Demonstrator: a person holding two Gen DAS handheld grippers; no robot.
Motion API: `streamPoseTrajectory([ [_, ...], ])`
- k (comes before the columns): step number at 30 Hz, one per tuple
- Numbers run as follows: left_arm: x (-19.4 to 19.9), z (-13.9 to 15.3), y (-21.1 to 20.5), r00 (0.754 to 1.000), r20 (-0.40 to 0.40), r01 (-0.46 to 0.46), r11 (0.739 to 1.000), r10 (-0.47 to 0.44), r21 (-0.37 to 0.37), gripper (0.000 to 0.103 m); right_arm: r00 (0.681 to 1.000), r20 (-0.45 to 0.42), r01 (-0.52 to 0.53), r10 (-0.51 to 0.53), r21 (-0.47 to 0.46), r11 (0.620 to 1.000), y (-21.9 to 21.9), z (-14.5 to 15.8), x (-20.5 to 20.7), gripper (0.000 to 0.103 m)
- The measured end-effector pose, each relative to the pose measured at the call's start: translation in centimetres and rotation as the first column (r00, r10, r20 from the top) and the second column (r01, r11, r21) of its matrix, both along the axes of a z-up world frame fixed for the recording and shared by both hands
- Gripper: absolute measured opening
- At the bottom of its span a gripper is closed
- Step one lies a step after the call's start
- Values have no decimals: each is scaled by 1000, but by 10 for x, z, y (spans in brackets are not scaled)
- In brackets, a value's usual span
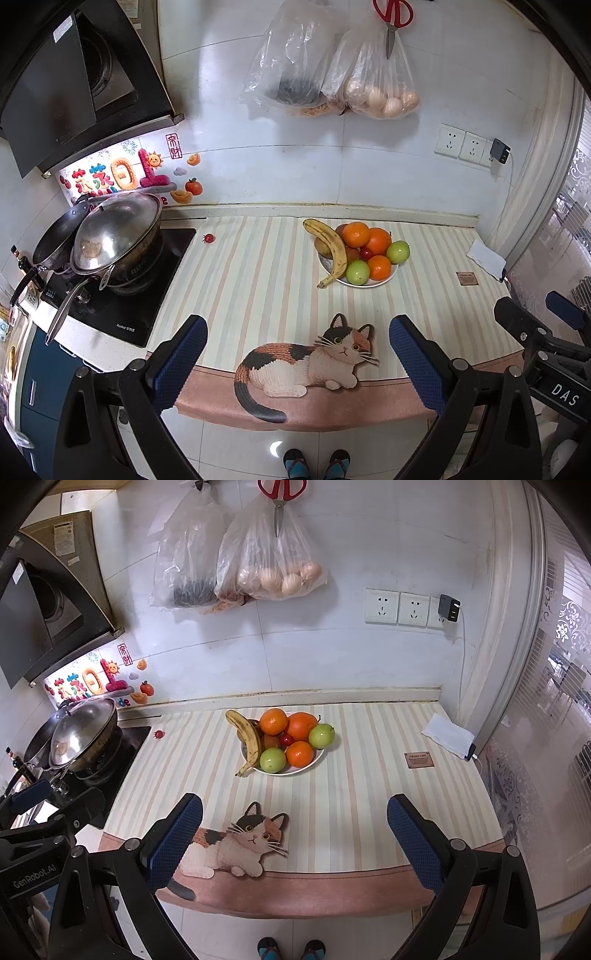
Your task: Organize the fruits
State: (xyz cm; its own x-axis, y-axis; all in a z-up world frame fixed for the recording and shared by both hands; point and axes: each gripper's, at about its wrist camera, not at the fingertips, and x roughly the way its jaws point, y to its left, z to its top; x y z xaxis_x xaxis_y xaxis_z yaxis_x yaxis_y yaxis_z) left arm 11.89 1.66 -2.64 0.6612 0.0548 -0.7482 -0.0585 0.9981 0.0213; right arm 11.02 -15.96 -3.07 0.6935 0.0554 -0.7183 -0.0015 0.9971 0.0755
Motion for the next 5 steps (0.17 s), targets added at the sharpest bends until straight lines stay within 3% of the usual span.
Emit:
streamPoseTrajectory([
  [5,-1,1,-2,1000,15,-6,1000,6,3,101,1000,0,1,-1,0,1000,0,1,0,102],
])
